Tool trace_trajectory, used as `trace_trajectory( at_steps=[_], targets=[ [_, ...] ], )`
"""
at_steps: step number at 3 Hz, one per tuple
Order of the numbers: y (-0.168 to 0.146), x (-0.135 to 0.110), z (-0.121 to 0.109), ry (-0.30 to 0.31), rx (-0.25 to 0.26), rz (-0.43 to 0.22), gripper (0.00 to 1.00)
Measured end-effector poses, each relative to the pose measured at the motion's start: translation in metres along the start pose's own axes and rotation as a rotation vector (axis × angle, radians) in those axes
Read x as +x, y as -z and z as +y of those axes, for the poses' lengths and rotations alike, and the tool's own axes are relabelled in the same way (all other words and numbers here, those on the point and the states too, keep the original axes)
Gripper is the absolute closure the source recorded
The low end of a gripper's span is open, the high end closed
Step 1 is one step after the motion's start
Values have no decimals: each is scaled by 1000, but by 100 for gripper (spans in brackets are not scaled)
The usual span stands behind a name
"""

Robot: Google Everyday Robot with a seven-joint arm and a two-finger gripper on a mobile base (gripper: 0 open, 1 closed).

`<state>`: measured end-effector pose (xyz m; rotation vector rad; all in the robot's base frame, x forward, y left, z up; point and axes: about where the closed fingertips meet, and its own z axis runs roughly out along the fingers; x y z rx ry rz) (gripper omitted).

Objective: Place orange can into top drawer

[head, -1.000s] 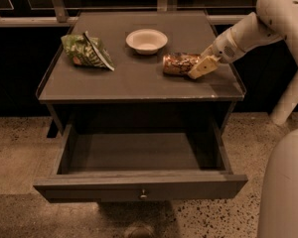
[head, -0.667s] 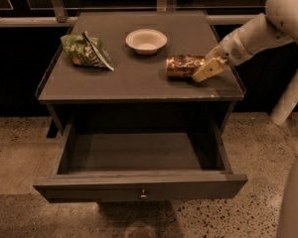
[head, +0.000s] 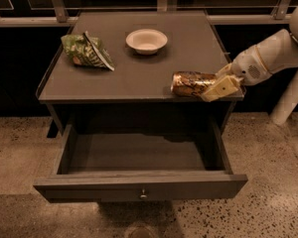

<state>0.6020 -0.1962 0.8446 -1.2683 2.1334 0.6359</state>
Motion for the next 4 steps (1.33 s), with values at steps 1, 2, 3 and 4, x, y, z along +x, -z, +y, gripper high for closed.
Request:
trace_trajectory(
  at_steps=[1, 2, 3, 4],
  targets=[
    [-11, 11, 29, -22, -110, 3, 100],
    [-11, 11, 29, -22, -110, 3, 100],
    [-9, 9, 30, -23, -108, 3, 100],
    [8, 9, 48, -25, -39, -41, 100]
  ],
)
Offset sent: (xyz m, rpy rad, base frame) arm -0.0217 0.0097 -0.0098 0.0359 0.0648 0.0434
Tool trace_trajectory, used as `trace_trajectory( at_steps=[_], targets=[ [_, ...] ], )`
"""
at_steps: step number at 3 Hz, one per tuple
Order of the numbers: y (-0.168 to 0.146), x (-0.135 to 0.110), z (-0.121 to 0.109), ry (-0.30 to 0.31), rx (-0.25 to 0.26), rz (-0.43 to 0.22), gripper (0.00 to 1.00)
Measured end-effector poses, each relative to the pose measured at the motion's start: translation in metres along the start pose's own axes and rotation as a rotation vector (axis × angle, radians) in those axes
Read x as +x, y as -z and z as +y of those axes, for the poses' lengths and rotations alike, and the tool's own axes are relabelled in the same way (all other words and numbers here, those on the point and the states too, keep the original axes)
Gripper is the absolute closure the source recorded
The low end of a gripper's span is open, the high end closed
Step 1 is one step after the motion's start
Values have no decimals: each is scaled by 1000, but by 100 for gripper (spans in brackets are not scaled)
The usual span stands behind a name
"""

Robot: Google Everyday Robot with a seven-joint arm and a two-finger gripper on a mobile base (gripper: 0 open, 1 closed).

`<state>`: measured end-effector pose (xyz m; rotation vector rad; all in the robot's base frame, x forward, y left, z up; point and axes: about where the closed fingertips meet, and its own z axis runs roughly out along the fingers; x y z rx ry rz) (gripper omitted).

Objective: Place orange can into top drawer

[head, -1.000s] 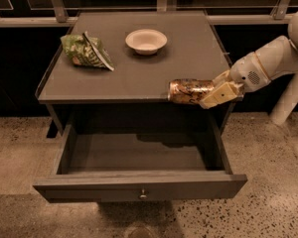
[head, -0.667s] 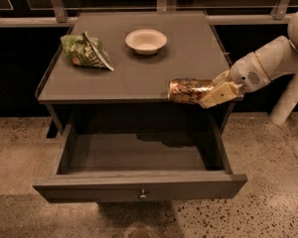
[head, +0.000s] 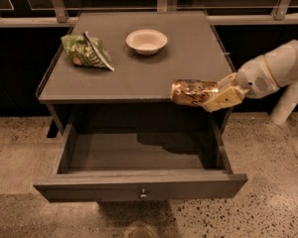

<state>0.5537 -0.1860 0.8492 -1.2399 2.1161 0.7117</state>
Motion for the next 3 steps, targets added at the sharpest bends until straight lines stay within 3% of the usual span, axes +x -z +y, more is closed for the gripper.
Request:
trace_trajectory(
  at_steps=[2, 3],
  targets=[
    [-47, 69, 44, -160, -7, 8, 100],
    [-71, 98, 50, -233, -10, 13, 100]
  ],
)
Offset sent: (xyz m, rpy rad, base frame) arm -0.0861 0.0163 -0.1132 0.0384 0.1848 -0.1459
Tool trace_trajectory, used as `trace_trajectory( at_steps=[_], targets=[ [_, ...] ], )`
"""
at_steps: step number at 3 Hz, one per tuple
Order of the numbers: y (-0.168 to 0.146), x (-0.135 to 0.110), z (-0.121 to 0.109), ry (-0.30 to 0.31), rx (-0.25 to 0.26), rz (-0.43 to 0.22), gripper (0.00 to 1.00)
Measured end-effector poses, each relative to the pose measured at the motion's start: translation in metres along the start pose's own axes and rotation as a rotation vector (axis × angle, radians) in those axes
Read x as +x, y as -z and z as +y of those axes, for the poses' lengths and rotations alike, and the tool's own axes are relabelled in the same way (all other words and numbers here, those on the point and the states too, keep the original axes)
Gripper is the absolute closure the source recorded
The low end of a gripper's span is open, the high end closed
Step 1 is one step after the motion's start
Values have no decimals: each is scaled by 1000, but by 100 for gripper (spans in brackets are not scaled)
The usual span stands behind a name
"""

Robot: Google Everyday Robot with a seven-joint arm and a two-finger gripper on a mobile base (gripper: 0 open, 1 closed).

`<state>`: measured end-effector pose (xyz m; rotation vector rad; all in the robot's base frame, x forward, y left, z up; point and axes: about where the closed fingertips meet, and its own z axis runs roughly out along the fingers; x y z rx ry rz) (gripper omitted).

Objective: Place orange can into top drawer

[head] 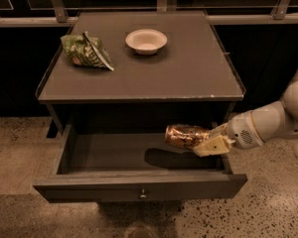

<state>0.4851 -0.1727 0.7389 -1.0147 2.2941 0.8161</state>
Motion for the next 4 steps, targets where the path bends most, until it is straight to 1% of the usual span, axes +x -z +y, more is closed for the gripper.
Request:
trace_trajectory(
  at_steps=[1, 2, 3, 4],
  targets=[
    [-23, 22, -14, -53, 39, 10, 100],
    [-44, 38, -37, -92, 67, 22, 100],
    [-56, 52, -55, -132, 77, 28, 100],
    [-57, 53, -56, -134, 76, 28, 81]
  ],
)
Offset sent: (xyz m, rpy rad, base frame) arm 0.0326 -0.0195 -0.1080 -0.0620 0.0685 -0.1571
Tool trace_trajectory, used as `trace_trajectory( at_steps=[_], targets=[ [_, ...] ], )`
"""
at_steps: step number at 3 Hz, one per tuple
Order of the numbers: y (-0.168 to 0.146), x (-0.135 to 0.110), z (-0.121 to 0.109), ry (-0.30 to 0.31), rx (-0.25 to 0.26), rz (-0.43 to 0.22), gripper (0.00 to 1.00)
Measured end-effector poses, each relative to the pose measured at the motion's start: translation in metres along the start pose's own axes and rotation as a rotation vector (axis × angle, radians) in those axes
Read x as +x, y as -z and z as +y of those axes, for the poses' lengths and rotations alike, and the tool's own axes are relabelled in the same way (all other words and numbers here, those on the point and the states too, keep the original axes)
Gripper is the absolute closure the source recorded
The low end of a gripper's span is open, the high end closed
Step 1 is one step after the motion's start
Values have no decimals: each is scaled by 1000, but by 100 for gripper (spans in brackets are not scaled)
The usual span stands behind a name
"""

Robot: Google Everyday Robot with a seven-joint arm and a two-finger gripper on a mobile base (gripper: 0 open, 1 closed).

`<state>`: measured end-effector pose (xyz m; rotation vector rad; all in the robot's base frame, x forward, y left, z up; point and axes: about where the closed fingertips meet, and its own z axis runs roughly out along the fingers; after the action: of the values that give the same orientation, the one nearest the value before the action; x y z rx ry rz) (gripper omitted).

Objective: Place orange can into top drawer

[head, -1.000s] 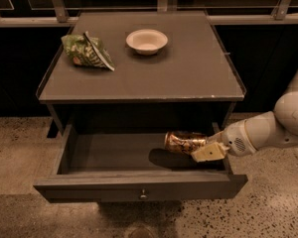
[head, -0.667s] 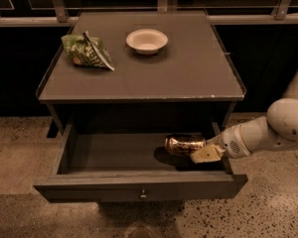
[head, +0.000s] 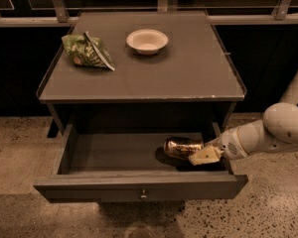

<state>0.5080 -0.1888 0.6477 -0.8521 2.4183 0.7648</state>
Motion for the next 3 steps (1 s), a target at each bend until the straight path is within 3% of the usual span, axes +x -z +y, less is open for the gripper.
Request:
trace_trajectory(
  at_steps=[3],
  targets=[
    [0, 0, 0, 0, 0, 0, 12]
  ],
)
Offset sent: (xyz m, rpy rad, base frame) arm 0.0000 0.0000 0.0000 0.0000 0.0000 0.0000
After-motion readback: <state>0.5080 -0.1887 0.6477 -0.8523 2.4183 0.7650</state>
